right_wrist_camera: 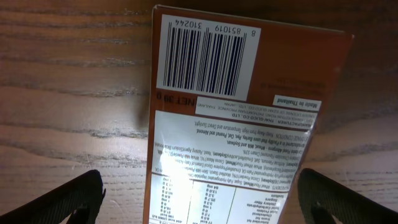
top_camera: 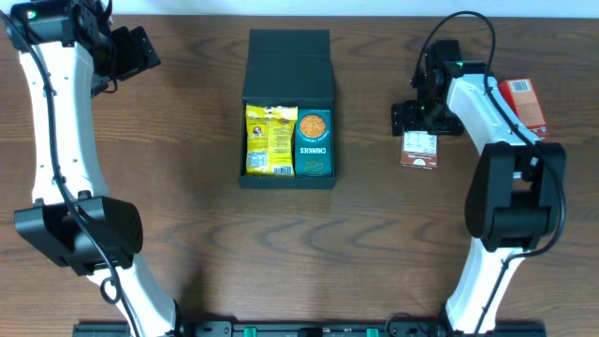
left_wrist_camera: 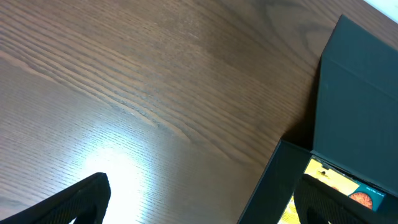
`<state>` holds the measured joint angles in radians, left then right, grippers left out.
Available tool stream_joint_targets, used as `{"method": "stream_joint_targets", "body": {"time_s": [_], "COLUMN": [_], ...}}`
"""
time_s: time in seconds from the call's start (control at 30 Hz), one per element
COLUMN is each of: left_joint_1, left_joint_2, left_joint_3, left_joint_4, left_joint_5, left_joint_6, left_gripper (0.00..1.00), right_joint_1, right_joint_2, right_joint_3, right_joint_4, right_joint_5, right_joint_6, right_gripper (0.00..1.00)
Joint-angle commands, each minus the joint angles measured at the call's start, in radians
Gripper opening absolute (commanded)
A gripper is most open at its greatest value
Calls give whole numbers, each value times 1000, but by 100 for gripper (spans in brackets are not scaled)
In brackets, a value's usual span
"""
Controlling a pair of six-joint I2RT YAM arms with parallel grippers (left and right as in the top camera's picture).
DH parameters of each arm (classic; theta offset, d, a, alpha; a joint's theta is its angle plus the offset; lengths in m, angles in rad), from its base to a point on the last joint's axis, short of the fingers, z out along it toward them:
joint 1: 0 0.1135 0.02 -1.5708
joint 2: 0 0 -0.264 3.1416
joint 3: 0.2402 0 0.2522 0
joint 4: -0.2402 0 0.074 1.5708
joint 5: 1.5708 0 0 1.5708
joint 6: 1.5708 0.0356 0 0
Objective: Pack container
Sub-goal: 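Reach the right gripper to the brown Pocky box and grasp it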
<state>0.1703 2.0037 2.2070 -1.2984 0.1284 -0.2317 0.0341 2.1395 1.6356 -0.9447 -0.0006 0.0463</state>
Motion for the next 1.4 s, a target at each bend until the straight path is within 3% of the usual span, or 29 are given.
{"method": "stream_joint_targets", "body": {"time_s": [0.0,0.53,0.7,0.97,1.37], "left_joint_1": [6,6,6,6,6], "left_joint_2": [5,5,5,5,5], "left_joint_3": [-2,-2,-2,-2,-2], "left_joint_4": [-2,21,22,23,21], "left_joint_5": [2,2,-1,-1,-1], "left_joint_6": [-1,-1,-1,-1,-1], "left_gripper": [96,95,96,95,95], "right_joint_1": [6,6,6,6,6], "right_joint_2": [34,70,72,72,72], "right_joint_3": [-11,-11,-11,-11,10], "right_joint_4": [3,24,31,41,34], "right_joint_5": [11,11,12,28,19], "right_joint_6": [20,21,20,20,54], "right_gripper": [99,97,89,62,48]}}
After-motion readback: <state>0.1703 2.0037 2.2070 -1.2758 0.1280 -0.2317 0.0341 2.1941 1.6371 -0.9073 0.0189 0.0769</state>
